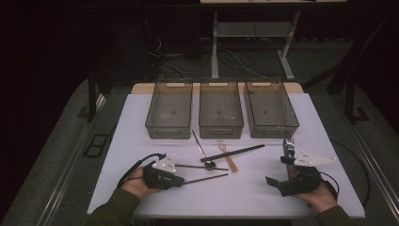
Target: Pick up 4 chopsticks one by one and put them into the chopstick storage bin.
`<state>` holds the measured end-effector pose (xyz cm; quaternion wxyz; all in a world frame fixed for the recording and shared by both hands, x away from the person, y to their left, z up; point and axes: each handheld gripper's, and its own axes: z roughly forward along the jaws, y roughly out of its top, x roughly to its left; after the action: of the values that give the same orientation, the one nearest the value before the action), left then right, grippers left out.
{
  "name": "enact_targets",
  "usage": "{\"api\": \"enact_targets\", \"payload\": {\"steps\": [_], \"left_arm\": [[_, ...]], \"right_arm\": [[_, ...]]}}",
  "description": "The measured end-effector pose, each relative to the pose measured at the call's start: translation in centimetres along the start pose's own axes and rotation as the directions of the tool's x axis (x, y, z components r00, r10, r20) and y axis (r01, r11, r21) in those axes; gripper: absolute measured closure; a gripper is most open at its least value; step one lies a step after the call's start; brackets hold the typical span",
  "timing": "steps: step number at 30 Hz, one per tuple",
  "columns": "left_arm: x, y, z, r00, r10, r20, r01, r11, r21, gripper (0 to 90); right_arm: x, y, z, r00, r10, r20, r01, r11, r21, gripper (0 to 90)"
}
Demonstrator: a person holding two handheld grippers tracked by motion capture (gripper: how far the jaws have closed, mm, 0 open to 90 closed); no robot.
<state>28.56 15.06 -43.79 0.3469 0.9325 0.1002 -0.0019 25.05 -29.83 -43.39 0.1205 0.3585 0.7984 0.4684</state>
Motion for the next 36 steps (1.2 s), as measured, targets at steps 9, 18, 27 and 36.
{"api": "enact_targets", "payload": {"steps": [9,18,27,36], "left_arm": [[-0.3,0.4,-0.7,0.9998,-0.012,0.015,0.012,0.9988,-0.048,85.3],[-0.1,0.9,-1.2,0.9978,-0.060,0.029,0.063,0.9934,-0.096,85.3],[0.1,1.4,-2.0,0.9955,-0.094,-0.007,0.092,0.9852,-0.145,85.2],[0.4,2.0,-3.1,0.9873,-0.146,-0.063,0.130,0.9705,-0.203,85.3]], "right_arm": [[0.1,0.2,0.8,0.9999,0.009,-0.014,-0.009,1.000,-0.008,0.3],[-0.3,0.3,1.2,1.0000,0.005,-0.008,-0.005,1.000,-0.002,0.4],[-0.2,0.3,1.2,1.0000,-0.004,-0.009,0.004,1.000,0.005,0.4],[-0.2,0.2,1.2,1.0000,-0.004,-0.004,0.004,1.000,0.005,0.4]]}}
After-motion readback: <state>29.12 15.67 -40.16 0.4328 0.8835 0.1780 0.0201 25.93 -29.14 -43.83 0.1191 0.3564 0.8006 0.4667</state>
